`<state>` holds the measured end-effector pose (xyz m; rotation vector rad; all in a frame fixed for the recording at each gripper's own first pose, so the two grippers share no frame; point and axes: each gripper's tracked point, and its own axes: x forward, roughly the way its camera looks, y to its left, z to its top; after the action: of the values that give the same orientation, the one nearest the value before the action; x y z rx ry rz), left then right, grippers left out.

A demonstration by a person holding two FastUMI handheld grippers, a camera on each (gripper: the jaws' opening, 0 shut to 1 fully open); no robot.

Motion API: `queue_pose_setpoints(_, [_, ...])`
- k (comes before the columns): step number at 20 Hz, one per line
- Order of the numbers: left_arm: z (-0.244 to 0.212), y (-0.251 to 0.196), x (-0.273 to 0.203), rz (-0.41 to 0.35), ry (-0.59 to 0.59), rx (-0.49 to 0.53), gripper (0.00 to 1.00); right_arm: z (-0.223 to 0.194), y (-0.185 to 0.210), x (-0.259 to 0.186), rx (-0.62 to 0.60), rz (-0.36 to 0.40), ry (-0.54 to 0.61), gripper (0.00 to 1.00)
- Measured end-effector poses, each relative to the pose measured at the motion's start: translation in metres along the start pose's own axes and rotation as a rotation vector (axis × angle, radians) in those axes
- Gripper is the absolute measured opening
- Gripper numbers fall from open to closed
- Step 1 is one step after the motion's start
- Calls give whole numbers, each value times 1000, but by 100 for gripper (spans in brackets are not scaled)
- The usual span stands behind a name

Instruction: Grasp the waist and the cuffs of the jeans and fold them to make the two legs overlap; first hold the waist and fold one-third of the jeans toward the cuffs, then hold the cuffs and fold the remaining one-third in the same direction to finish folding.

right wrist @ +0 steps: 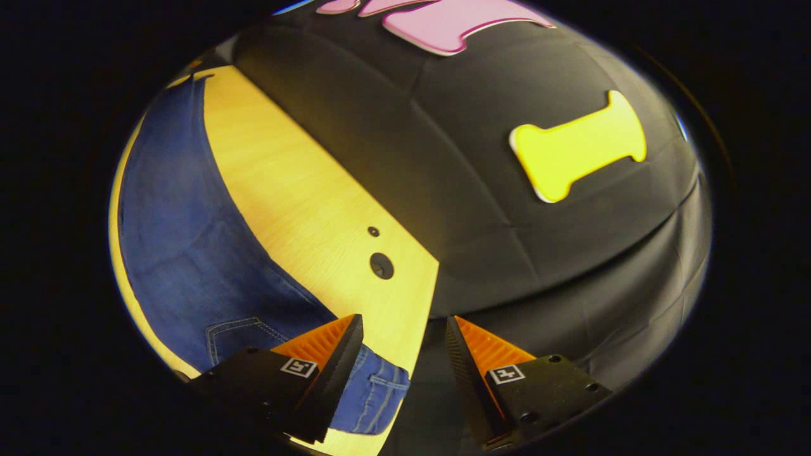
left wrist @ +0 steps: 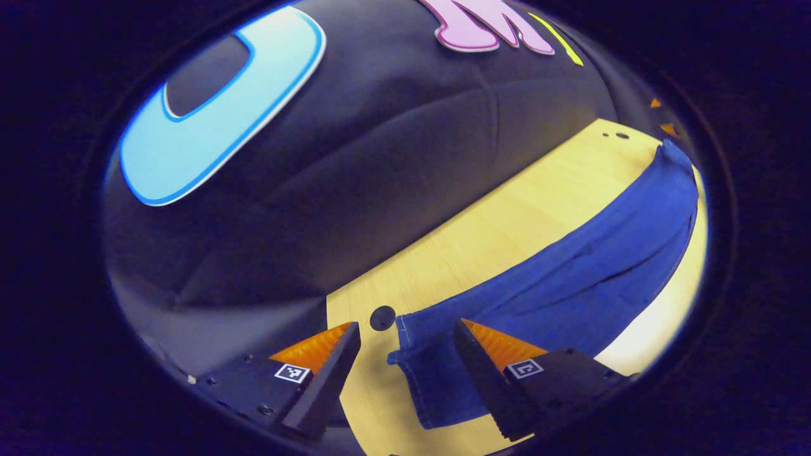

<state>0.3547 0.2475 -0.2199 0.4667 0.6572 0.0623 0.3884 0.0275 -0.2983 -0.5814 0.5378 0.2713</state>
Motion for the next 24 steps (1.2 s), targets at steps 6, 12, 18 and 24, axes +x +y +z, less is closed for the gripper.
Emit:
queue_pose_setpoints(6, [24, -51, -97, -147, -178, -225, 98, -80, -18, -66, 412, -18, 162, 87])
queue_pose_setpoints(12, [38, -103, -172, -259, -230, -326, 98, -147, 12, -60, 1147, 0, 311, 87])
queue_pose_setpoints(18, [31, -120, -195, -247, -210, -303, 98, -202, 55, -37, 1524, -9, 454, 89])
queue_pose_setpoints(24, [27, -127, -186, -219, -147, -323, 98, -214, 31, -11, 1708, -36, 384, 84])
